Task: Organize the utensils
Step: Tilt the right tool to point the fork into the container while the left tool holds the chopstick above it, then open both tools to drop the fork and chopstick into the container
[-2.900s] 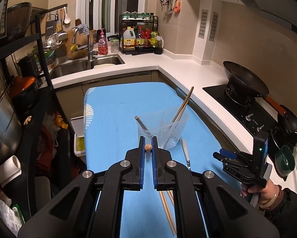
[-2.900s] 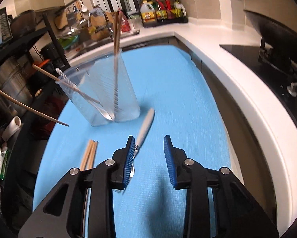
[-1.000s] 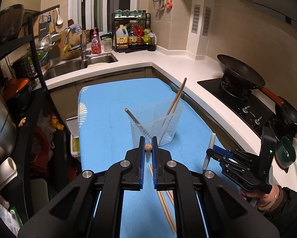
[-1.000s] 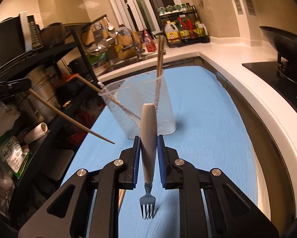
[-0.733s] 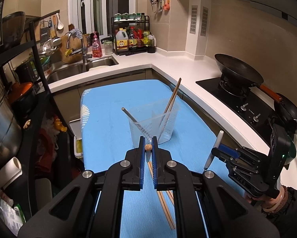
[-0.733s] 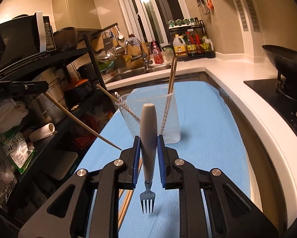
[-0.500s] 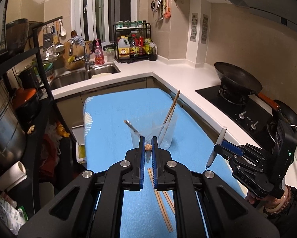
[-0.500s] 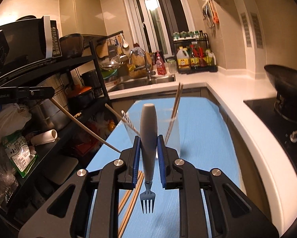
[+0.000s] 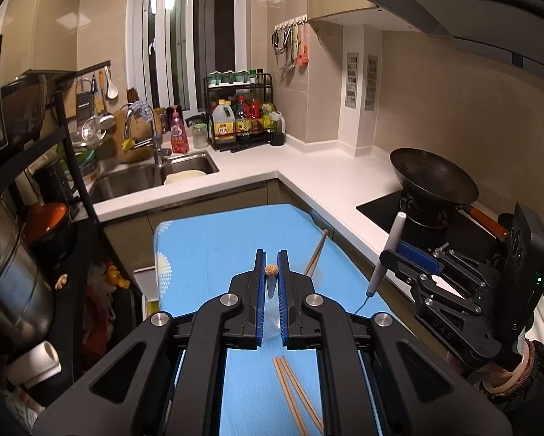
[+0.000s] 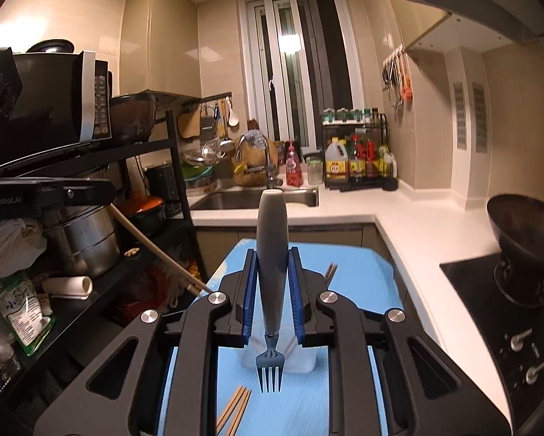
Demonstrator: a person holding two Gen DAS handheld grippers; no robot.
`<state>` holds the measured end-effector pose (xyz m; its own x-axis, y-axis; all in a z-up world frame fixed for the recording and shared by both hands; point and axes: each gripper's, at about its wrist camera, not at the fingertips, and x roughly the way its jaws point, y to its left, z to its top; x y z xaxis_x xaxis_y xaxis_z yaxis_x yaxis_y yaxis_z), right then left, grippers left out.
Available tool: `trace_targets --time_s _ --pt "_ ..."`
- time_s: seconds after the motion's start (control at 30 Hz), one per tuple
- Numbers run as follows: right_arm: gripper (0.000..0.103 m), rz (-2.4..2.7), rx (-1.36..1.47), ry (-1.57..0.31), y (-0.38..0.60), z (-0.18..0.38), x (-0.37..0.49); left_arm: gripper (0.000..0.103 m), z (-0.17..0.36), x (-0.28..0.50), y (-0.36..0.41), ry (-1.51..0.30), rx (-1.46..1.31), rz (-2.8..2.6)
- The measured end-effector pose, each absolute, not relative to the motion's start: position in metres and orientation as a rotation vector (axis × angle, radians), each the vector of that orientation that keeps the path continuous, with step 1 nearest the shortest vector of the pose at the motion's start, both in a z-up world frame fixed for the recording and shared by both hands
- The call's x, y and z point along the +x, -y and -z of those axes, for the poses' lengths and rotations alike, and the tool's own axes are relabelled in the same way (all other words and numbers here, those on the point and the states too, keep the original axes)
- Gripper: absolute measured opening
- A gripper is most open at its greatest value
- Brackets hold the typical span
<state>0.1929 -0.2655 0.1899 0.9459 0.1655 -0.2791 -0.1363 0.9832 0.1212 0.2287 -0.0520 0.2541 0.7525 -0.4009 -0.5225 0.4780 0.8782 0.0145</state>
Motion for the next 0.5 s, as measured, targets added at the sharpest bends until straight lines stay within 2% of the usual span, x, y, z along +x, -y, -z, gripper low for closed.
trace_targets --time_s 0.27,0.5 --pt "0.017 -0.108 0.085 -0.262 0.266 -0.197 0.246 0.006 -0.249 0.262 0.067 -0.556 0.175 0.492" --pt "0.017 -0.091 0.070 -0.260 0.260 -0.180 0.284 0.006 -0.234 0.290 0.076 -0.603 0.202 0.514"
